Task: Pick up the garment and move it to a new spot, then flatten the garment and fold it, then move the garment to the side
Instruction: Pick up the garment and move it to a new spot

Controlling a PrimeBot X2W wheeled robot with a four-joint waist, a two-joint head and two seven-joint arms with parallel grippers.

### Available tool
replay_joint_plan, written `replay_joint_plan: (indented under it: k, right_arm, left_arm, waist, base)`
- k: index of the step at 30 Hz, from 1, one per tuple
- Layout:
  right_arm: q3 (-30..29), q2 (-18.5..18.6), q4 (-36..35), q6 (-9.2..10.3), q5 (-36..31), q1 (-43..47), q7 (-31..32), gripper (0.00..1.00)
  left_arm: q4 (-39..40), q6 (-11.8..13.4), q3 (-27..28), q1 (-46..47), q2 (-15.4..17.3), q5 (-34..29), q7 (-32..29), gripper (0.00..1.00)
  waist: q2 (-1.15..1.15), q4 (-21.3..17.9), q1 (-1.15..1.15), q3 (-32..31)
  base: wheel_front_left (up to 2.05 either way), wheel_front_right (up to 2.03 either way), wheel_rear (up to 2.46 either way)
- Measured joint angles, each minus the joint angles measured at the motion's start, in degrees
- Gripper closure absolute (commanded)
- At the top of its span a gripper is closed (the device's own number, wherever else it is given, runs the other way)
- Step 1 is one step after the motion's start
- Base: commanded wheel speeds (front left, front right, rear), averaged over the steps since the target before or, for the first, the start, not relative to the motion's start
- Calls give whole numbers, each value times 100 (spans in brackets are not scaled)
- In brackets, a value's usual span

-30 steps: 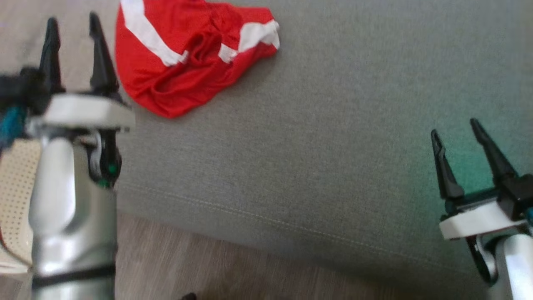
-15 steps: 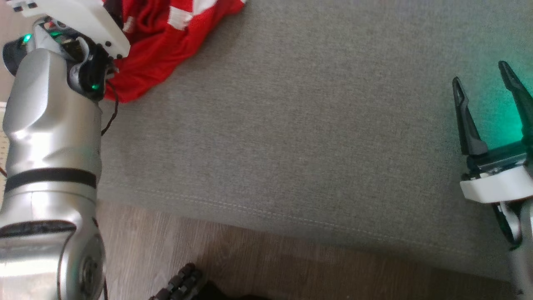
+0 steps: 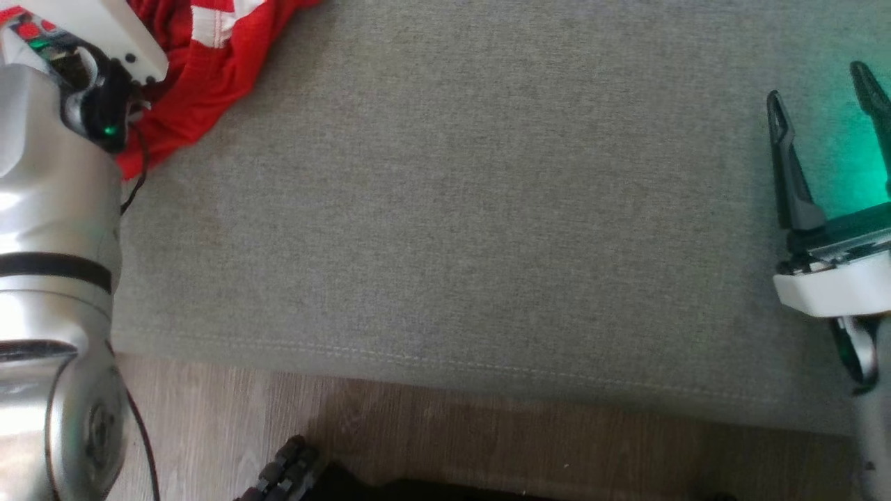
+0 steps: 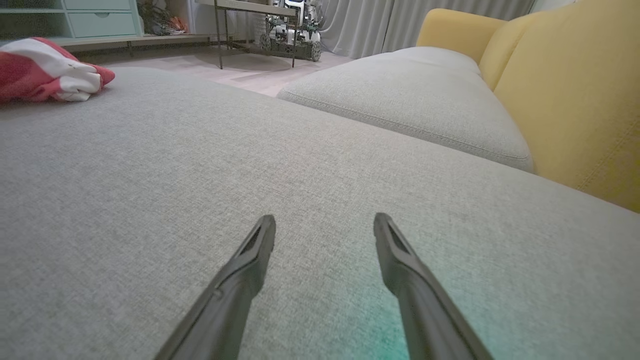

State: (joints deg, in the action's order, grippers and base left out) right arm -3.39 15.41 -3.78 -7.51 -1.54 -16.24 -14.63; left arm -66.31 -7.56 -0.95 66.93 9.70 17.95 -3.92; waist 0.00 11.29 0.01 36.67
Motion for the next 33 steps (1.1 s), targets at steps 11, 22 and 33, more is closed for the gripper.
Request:
replay_joint_plan:
  k: [11,22,33]
  right_arm:
    - [48,-478,104,0,31,-90,1,0]
    - [172,-1006,134,0,174,-76,0,0]
    - [140,-1188,69,0,365,101,0,0]
  left_arm:
    - [591,1,-956,-218,322,-116,1702,100]
    - [2278,0,-2414,-500,794,-121,1729,100]
    - [4108,-1,-3564,-1011,1189,-114,987,100]
  waist:
    - [0,-206,-1,-530]
    - [1,-896,-1,-1231]
    - [1,-2160,-1,-1759]
  base:
    - [0,0,0]
    - [0,0,0]
    - [0,0,0]
